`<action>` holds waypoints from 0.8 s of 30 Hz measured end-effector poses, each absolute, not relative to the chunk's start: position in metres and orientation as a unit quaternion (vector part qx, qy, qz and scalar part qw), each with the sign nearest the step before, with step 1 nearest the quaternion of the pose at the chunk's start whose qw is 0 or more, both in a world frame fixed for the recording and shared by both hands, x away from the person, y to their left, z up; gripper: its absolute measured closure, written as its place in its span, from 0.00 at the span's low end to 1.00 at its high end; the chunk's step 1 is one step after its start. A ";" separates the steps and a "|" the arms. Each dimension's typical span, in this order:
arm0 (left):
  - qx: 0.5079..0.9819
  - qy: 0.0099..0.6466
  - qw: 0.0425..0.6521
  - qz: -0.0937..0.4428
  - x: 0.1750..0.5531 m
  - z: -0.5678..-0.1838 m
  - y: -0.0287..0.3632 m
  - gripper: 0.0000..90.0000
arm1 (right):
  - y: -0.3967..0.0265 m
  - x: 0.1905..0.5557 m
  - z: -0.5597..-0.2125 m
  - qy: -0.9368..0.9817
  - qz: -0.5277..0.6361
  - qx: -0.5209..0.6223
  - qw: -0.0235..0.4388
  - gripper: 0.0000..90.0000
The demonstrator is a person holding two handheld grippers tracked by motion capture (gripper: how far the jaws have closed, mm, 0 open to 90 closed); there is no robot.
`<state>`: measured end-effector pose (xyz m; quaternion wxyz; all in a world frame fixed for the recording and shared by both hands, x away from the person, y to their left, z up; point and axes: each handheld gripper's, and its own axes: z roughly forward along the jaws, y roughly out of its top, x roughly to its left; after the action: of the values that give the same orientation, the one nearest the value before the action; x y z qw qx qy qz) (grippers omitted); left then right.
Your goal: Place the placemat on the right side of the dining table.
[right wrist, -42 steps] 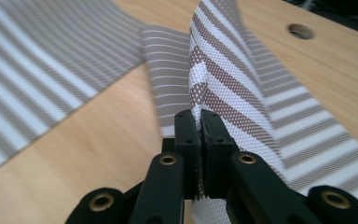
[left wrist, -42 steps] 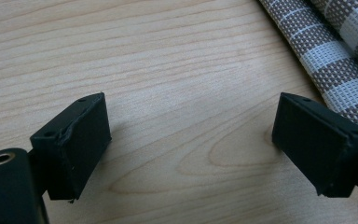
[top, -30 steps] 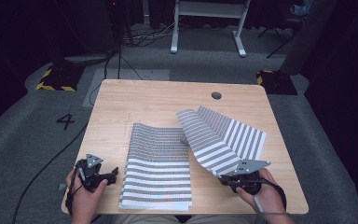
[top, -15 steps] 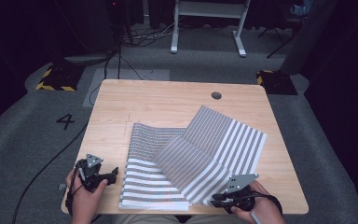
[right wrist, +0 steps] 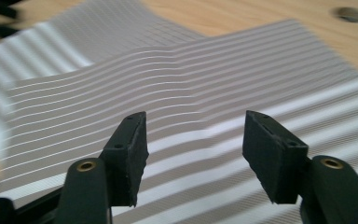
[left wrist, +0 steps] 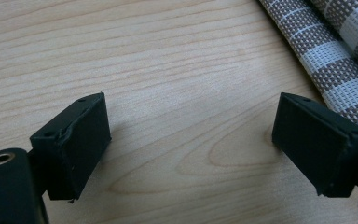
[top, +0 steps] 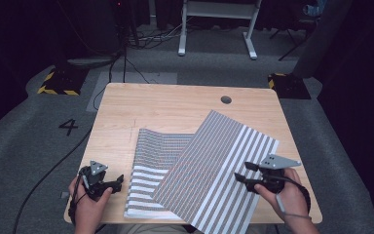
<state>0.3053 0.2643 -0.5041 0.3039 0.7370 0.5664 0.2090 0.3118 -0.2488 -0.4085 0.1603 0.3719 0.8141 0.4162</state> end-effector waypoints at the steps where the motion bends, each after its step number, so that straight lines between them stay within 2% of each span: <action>1: 0.737 0.566 0.304 0.209 0.305 -0.504 0.264 0.13 | -0.254 0.318 -0.408 0.810 0.407 0.385 0.174 0.45; 7: 0.738 0.566 0.305 0.205 0.306 -0.504 0.264 0.12 | -0.280 0.347 -0.421 0.791 0.368 0.447 0.199 0.43; 14: 0.739 0.565 0.304 0.205 0.306 -0.504 0.264 0.12 | -0.316 0.389 -0.461 0.780 0.289 0.515 0.209 0.41; 24: 0.739 0.566 0.304 0.204 0.306 -0.504 0.264 0.12 | -0.332 0.407 -0.487 0.755 0.269 0.563 0.199 0.32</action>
<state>0.3061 0.2640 -0.5040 0.3040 0.7390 0.5656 0.2040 0.4068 -0.3317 -0.4872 0.1992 0.5633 0.7554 0.2690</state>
